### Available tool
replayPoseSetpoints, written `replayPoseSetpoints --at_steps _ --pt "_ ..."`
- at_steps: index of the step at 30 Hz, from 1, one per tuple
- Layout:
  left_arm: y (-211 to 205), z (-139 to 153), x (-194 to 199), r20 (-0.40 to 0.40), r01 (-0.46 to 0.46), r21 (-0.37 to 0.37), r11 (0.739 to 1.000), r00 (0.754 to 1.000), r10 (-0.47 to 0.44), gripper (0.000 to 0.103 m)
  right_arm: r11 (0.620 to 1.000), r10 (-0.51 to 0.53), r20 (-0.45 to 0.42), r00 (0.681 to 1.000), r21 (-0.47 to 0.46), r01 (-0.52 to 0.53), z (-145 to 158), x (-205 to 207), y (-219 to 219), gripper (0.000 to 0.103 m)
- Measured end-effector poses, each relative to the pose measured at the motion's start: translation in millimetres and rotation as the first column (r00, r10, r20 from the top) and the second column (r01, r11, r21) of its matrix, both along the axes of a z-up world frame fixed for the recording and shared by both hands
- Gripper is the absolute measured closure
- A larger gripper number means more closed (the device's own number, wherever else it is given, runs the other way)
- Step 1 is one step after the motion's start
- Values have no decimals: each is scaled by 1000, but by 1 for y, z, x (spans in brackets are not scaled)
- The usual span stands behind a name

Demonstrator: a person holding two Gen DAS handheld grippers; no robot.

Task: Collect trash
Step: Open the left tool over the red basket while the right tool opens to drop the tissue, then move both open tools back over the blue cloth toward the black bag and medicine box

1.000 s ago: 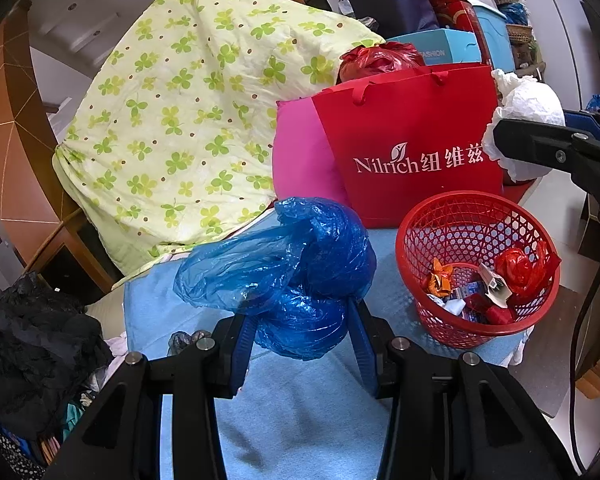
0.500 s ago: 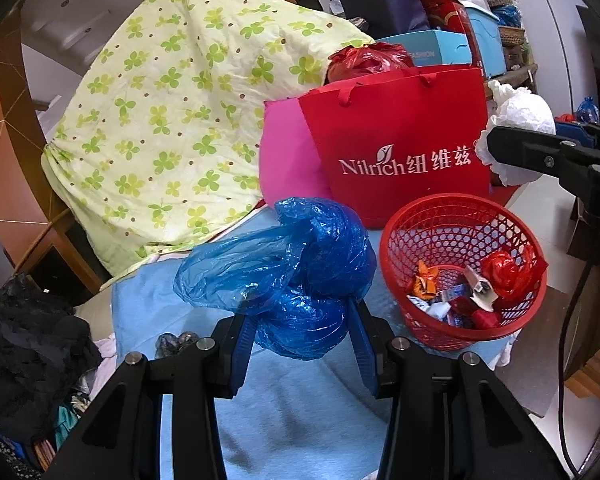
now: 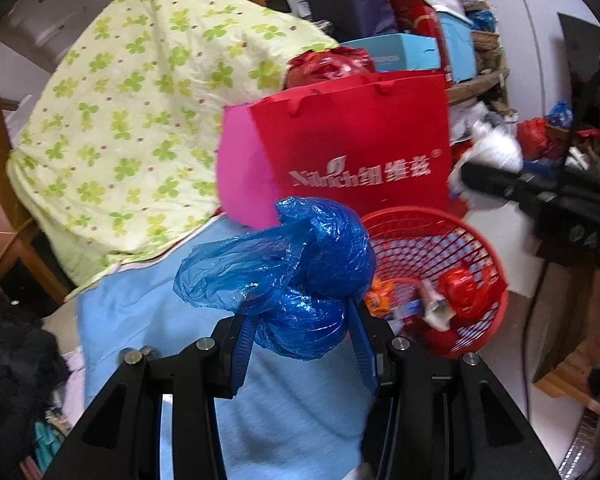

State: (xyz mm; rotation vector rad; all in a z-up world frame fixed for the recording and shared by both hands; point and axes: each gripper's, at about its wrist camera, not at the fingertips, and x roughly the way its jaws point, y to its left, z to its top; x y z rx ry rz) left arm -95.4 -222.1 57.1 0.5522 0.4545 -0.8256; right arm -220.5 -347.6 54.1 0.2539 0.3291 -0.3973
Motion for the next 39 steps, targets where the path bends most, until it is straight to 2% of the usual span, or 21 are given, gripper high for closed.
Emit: replayPoseSetpoints --at_steps 4,7,10,12,16,20,26,32,35,39 --pt "-25 -7 6 -62 51 -16 999 997 -52 55 996 -12 -11 1000 89 13 -20 5 -33 56" --pt "-48 -17 13 -139 99 -23 995 985 -101 52 988 -3 -24 1000 155 6 -37 14 -56 47" --pt "-65 -26 16 -160 119 -25 993 980 -121 36 973 -8 -26 1000 230 14 -60 19 -79 36" --pt "-71 -32 17 -162 119 -19 993 979 -121 36 961 -5 -23 1000 276 11 -72 19 -90 35" --pt "-66 -39 20 -169 106 0 994 980 -104 36 958 -29 -28 999 284 36 -84 10 -96 35" --pt "-48 -42 27 -169 60 7 998 984 -58 36 956 -49 -8 999 291 49 -80 0 -100 35" --pt "-1 -44 44 -174 -31 0 1000 984 30 35 966 -21 20 1000 257 15 -59 1 -76 35" --pt "84 -45 69 -136 -178 -14 984 975 175 35 981 88 41 995 167 -94 -27 12 -29 35" --pt "141 -52 89 -149 -288 -15 957 947 283 35 975 166 38 985 147 -169 -18 27 -5 35" --pt "214 -67 117 -180 -439 -10 899 885 430 35 940 307 0 952 158 -303 -21 65 35 33"
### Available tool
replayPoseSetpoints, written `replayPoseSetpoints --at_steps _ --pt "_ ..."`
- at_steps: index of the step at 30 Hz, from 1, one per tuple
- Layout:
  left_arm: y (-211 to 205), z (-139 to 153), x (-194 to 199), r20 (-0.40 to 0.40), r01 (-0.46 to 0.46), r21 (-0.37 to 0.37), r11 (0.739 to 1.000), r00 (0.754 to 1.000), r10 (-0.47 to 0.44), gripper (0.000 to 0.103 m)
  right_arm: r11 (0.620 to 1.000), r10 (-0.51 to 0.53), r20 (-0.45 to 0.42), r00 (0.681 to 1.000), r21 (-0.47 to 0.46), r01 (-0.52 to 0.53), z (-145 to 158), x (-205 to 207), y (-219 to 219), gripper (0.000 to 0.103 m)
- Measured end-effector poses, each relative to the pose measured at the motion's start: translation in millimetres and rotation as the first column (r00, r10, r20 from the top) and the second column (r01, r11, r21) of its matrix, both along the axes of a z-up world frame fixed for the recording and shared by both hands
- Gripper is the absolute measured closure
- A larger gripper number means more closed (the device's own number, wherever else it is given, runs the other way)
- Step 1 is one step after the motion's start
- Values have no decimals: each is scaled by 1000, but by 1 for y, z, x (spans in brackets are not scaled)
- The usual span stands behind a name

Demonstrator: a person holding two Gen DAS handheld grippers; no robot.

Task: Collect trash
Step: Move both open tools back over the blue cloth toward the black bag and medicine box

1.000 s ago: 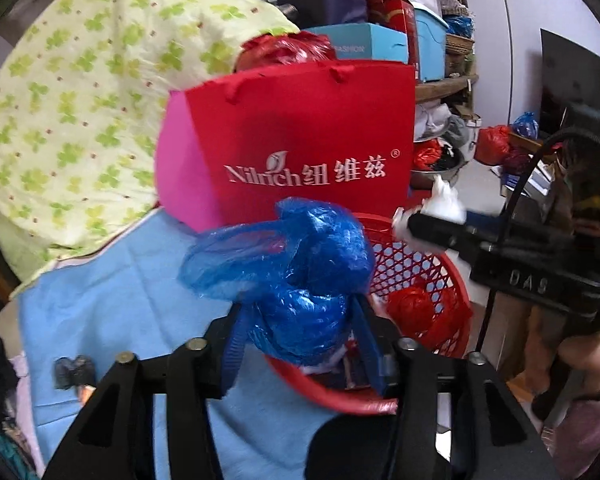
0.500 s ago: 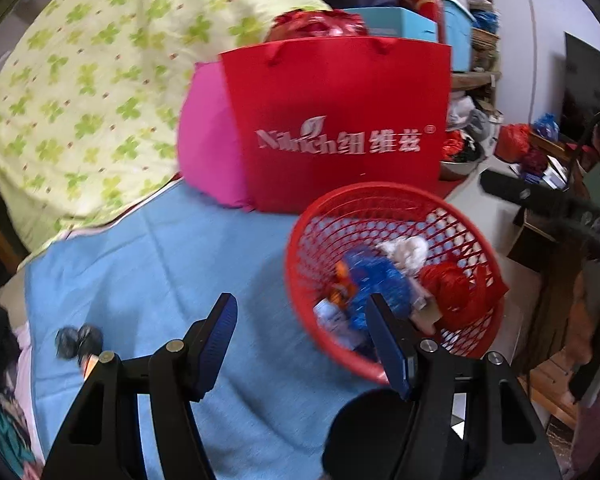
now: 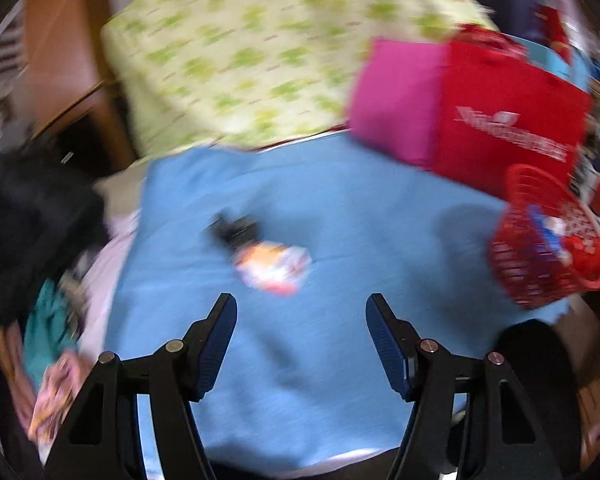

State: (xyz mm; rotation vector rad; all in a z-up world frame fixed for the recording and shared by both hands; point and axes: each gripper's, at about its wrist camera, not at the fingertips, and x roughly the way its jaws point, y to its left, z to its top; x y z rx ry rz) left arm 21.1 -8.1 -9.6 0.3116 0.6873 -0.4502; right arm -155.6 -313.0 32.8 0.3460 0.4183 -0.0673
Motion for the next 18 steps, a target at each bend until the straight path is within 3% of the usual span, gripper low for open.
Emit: replayPoseSetpoints --at_steps 3,6,11,18 --pt "44 -14 20 -32 -103 -9 995 994 103 35 995 102 -54 993 12 -101 -13 33 28 32" --pt "67 -27 32 -58 -144 -24 989 988 142 35 974 227 -133 965 45 -223 -36 81 61 32" --pt "84 -45 53 -106 -161 -45 986 982 156 35 924 383 -232 894 120 -364 -78 159 105 32" --pt "105 -54 104 -169 -164 -95 982 975 146 35 874 476 -332 815 80 -479 -130 258 158 32"
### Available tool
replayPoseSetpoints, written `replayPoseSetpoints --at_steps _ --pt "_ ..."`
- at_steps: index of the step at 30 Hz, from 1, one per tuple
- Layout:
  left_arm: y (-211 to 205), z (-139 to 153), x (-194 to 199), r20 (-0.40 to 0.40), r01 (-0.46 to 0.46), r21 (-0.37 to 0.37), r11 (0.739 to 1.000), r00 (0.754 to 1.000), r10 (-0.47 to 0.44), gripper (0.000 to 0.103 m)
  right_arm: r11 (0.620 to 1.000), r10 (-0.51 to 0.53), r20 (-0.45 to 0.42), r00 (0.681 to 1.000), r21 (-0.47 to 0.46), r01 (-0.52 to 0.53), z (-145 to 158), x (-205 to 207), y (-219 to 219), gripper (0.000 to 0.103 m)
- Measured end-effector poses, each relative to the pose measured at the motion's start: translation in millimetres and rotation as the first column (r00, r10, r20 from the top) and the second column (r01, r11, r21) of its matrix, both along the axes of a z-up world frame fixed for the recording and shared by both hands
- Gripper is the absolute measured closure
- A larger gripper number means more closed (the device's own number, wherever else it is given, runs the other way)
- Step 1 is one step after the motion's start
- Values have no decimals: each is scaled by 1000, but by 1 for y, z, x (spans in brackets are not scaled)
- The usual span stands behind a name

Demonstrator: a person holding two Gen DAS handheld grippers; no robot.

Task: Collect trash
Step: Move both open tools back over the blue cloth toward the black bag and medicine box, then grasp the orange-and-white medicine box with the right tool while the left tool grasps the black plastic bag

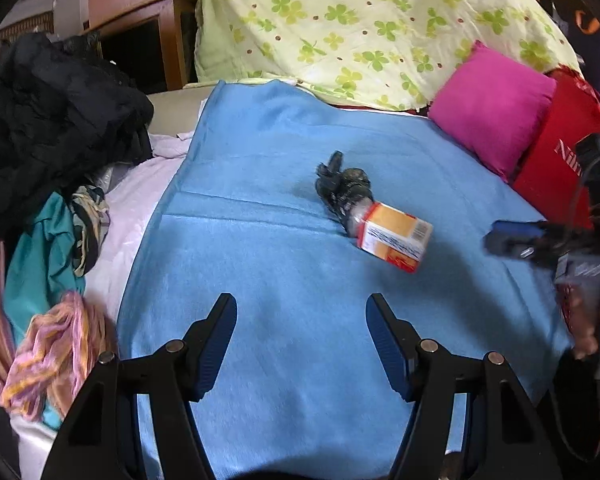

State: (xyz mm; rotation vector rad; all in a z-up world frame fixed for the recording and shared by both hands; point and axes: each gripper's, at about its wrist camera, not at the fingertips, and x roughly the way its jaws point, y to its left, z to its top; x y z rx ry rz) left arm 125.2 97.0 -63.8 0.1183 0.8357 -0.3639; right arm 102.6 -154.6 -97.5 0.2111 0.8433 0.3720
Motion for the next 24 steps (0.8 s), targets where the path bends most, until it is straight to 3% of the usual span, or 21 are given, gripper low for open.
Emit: replayPoseSetpoints --at_steps 8,11,16,19,21,22,24 --pt "0 -3 55 -12 48 7 999 999 -47 35 988 90 -51 995 -121 -95 -50 85 37 32" --pt "-16 -8 76 -25 102 1 995 995 -102 35 983 107 -9 994 -149 -107 -54 92 41 32" --pt "-51 -20 112 -57 173 -30 985 983 -174 35 978 75 -35 997 -192 -80 -52 85 29 55" --pt "-54 -26 132 -82 119 -80 990 989 -126 35 987 71 -67 995 -139 -80 -51 81 10 55" --pt "-44 -28 137 -97 86 -145 986 990 -100 35 993 82 -61 995 -76 -86 -48 80 -1 44" --pt "-40 -30 137 -102 76 -157 985 991 -92 35 994 87 -53 995 -59 -90 -48 80 -3 27" --pt "-31 -34 134 -113 52 -144 988 991 -69 35 995 88 -26 996 -40 -89 -46 82 -5 21"
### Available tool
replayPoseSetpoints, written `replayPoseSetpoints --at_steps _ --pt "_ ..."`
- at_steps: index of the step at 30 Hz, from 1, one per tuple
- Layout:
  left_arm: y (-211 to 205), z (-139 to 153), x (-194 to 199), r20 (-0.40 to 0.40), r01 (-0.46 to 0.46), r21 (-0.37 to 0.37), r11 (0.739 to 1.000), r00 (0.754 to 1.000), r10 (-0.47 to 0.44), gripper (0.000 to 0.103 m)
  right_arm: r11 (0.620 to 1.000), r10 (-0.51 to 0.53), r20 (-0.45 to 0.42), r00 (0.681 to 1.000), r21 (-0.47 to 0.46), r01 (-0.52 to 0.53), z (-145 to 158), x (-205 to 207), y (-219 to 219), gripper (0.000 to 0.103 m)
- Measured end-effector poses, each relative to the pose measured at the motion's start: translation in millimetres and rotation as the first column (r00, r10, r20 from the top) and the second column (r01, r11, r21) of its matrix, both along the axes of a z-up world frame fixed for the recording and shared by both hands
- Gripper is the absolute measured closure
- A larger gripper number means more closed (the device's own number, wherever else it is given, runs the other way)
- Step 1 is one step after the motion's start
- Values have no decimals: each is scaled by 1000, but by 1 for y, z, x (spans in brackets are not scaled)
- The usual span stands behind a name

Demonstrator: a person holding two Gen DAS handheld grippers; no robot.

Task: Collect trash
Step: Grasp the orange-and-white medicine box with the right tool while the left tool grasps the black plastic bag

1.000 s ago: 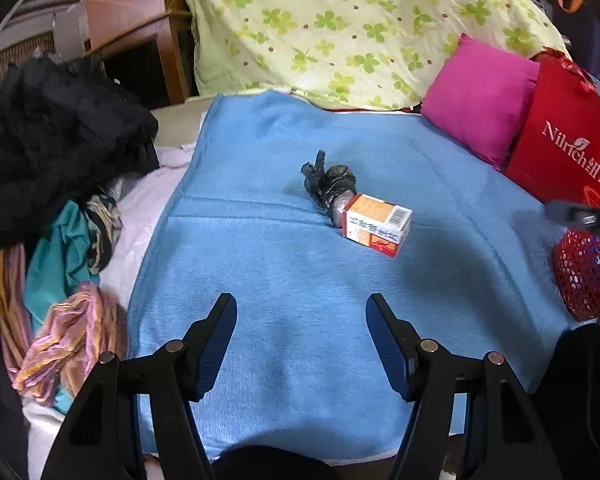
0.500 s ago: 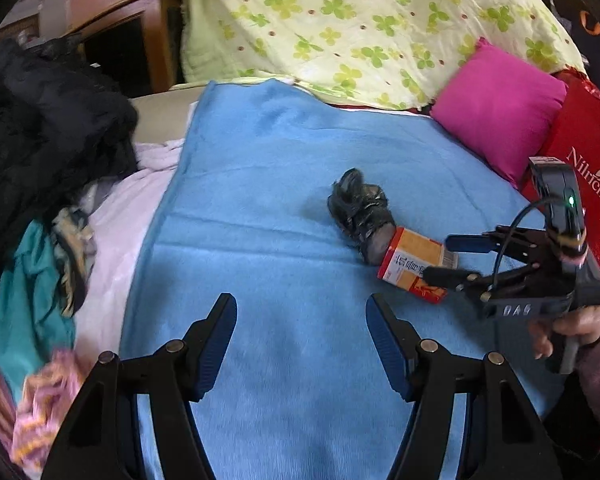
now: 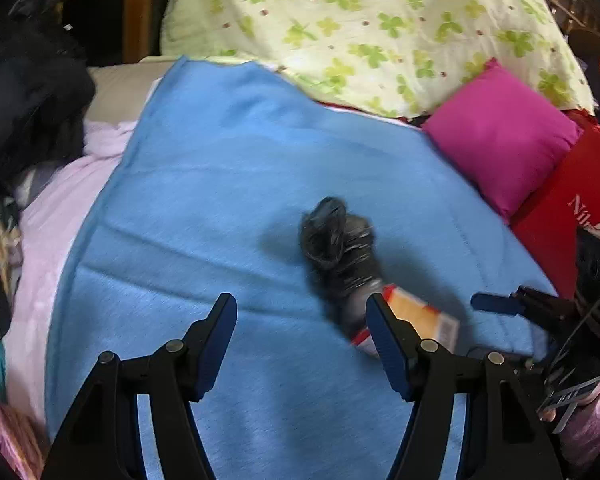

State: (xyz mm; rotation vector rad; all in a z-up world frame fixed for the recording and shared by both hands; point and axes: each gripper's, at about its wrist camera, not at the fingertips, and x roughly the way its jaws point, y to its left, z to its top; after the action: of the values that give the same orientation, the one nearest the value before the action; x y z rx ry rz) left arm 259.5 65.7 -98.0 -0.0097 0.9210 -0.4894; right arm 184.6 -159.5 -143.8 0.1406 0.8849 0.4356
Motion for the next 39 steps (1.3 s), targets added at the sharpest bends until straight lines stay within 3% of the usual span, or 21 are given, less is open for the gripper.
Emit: replayPoseSetpoints --at_steps 3,7,8,9,10,14,19,22,24,25,29,33,39 --pt "13 -7 0 -18 -29 36 999 999 30 35 999 13 -22 1000 32 -13 -6 9 8 21" --pt "17 -7 7 -29 -49 21 999 998 50 35 999 33 -21 999 -13 -33 -20 13 30 21" --pt "13 -6 9 -26 -44 15 999 999 44 35 998 29 -12 1000 -50 -29 -25 13 36 24" --pt "6 -5 12 -24 -32 11 999 999 32 35 997 18 -11 1000 -68 -19 -29 14 37 34" --pt "1 -5 14 -24 -22 10 1000 999 23 35 997 10 -17 1000 -79 -12 -33 15 37 51" --pt "-38 -10 26 -40 39 0 999 998 -39 33 995 -54 -51 997 -85 50 -28 4 19 51" --pt "-86 -39 47 -142 82 -16 997 986 -83 28 986 -165 -82 983 -36 162 -25 -39 -26 51" --pt "-105 -60 54 -176 62 38 997 983 -55 30 975 -223 -86 971 -16 223 -24 -63 -46 51" --pt "-105 -74 59 -236 14 34 999 972 -6 74 968 -248 -64 967 -40 246 -20 -75 -48 51" --pt "-103 -77 59 -254 -1 18 1000 967 6 73 967 -254 -52 966 -48 252 -18 -80 -48 51" --pt "-91 -51 30 -171 -34 27 999 985 38 74 962 -269 -4 963 -43 269 -3 -98 -46 51" --pt "-88 2 -18 -16 -23 64 998 1000 24 74 955 -296 55 953 -14 298 21 -120 -47 51" --pt "-85 84 -106 202 -7 66 998 979 -6 74 940 -336 183 924 9 340 76 -161 -41 51"
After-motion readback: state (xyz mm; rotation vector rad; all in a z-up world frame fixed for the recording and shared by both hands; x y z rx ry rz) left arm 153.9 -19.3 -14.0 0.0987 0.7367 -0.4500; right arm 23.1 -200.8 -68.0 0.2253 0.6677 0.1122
